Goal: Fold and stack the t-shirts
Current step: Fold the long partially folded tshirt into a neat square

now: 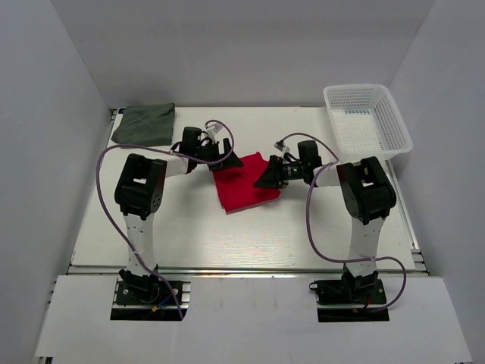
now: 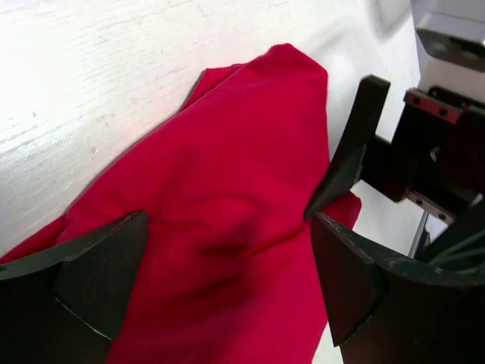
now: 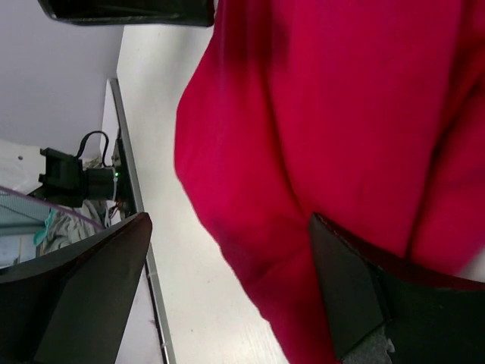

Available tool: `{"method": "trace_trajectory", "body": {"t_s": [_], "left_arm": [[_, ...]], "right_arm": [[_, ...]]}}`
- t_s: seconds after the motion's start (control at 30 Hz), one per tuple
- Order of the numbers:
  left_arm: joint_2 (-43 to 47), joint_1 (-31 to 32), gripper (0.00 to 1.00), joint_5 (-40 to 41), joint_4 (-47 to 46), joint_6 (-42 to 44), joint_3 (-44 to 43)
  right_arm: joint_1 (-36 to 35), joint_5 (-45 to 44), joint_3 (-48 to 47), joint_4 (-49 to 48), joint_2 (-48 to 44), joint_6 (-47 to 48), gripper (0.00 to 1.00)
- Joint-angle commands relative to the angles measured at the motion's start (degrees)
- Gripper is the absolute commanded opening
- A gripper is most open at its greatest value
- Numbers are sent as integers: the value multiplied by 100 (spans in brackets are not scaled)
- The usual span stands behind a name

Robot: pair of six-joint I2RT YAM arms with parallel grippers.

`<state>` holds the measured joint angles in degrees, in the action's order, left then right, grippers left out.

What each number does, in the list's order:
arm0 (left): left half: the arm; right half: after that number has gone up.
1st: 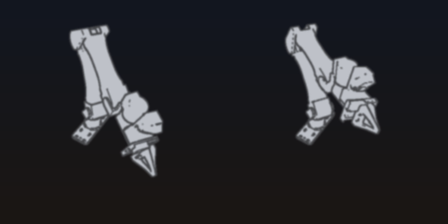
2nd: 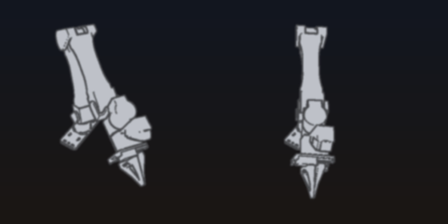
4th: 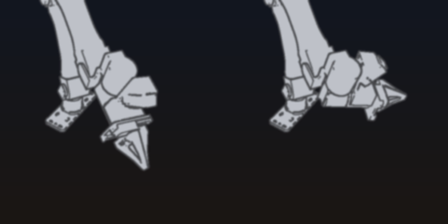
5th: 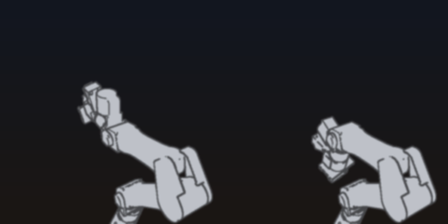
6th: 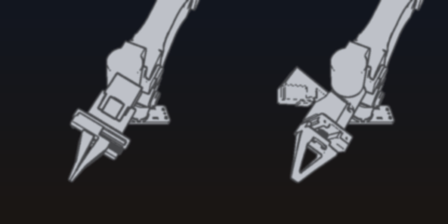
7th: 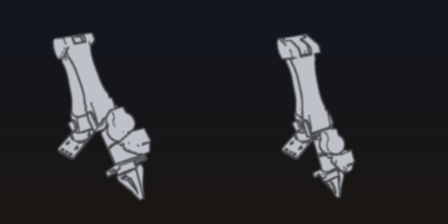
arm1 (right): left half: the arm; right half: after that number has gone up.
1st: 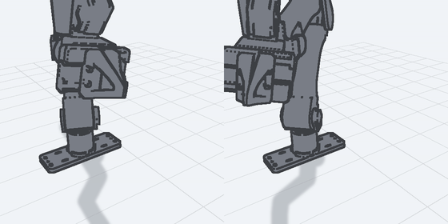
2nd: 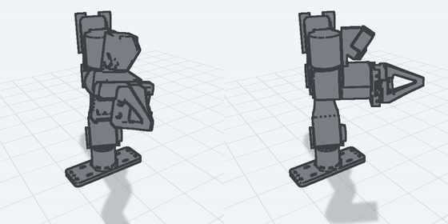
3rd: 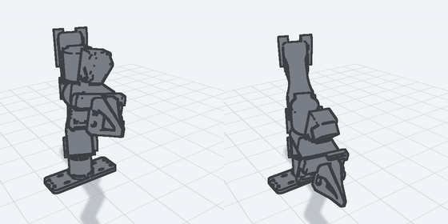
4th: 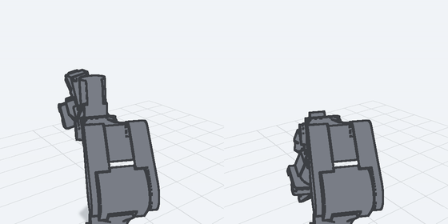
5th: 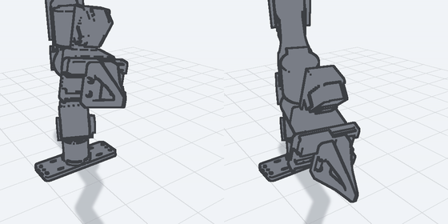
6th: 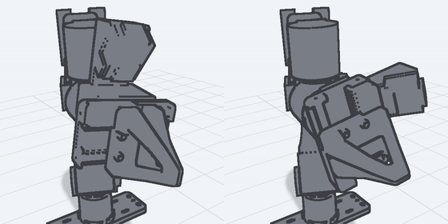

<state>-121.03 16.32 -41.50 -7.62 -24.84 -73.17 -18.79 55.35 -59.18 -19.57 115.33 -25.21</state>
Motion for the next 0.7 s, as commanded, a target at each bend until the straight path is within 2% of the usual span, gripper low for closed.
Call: {"method": "trace_trajectory", "body": {"t_s": [0.0, 0.23, 0.33, 0.5, 0.6, 0.67], "left_arm": [[-342, -32, 100, 1, 305, 436, 40], [-289, -94, 100, 107, 858, 1077, -364], [-71, -94, 100, 159, 1192, 1218, -821], [193, 12, 100, -219, 1192, 1078, -1402], [536, 65, 100, -368, 1087, 841, -1306], [938, 65, 100, -229, 1034, 788, -842]], "right_arm": [[217, -674, 134, 304, 218, 324, 90], [498, -1202, 240, 709, -62, 649, 90], [464, -1360, 161, 937, -484, 920, 90], [314, -1746, 117, 1499, -1668, 1202, 90], [165, -1695, 134, 1535, -2100, 1255, 90], [-10, -1468, 178, 1439, -2224, 1186, 90]]}}
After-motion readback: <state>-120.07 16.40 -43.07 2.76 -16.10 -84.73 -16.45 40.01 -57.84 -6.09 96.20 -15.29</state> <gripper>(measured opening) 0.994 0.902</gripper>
